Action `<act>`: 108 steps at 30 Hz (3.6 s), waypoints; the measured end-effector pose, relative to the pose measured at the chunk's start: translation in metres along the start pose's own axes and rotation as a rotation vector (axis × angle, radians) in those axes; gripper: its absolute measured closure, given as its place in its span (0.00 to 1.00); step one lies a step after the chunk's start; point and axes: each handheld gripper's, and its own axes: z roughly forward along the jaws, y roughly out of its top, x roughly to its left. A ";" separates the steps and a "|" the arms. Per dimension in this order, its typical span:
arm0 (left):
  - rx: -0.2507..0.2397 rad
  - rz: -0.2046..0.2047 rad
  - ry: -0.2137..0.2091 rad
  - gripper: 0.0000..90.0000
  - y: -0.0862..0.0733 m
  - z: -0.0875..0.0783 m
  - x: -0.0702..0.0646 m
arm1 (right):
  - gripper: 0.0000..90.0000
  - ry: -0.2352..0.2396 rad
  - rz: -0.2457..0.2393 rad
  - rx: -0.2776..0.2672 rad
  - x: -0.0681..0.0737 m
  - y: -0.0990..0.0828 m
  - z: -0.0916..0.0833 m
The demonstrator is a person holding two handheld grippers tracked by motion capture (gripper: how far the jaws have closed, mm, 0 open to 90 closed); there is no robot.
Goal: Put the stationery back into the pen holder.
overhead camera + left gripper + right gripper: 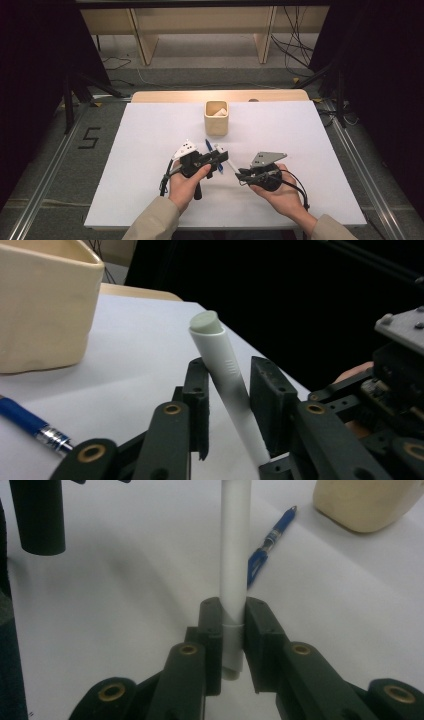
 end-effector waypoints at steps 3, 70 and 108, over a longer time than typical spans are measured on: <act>-0.006 0.043 0.013 0.87 0.000 0.000 -0.007 | 0.84 -0.008 -0.021 -0.005 0.002 0.000 0.003; 0.165 0.437 0.330 0.34 -0.021 -0.066 0.019 | 0.88 -0.198 0.104 -0.457 -0.062 0.084 0.017; 0.197 0.443 0.317 0.33 -0.027 -0.061 0.020 | 0.88 -0.306 0.149 -0.410 -0.105 0.127 0.089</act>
